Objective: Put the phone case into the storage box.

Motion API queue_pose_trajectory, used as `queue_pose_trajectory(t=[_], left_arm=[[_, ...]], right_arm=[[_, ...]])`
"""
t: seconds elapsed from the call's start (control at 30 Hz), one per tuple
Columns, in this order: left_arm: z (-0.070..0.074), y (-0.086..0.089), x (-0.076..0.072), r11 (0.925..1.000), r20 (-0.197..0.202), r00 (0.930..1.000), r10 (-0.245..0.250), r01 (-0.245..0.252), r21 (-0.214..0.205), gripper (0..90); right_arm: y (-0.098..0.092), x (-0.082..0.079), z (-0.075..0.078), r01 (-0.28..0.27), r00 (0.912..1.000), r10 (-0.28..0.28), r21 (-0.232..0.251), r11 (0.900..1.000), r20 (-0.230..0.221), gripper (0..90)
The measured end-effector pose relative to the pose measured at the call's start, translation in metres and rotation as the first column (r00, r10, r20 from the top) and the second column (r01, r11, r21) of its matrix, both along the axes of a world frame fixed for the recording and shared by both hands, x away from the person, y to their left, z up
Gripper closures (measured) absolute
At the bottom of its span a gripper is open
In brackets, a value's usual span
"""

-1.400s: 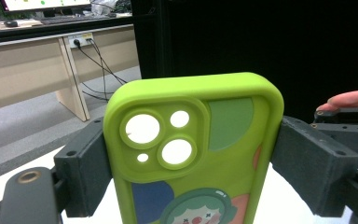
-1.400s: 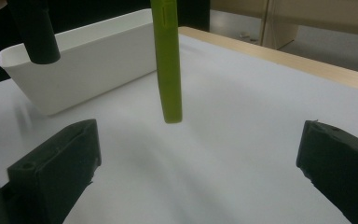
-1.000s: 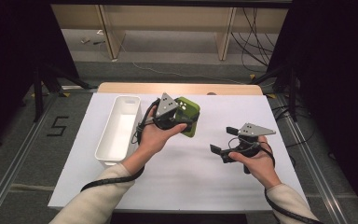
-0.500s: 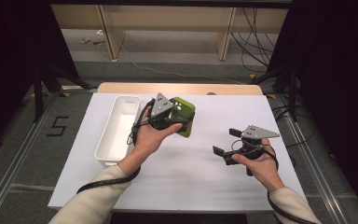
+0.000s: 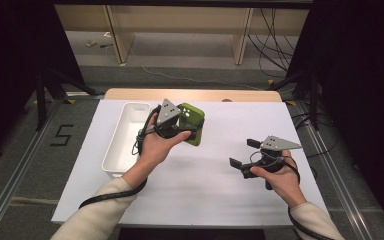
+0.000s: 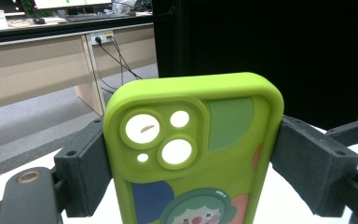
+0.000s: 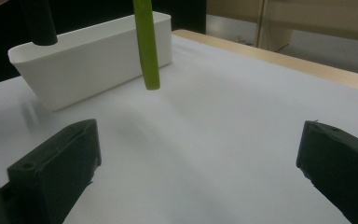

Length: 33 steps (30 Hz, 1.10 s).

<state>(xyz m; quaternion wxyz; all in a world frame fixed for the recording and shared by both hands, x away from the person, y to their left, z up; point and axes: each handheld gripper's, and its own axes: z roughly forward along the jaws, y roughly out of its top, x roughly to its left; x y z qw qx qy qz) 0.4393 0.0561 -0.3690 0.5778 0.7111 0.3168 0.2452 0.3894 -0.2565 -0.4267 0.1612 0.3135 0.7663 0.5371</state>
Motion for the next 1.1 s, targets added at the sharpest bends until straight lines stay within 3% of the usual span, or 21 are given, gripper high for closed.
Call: queue_pose_trajectory(t=[1.1], left_arm=[[0.004,0.02,0.005,0.9985,0.004,0.9985,0.054,-0.054,0.008,16.8]], right_arm=[[0.0,0.0,-0.002,-0.007,1.0,0.007,0.0,1.0,-0.007,1.0]])
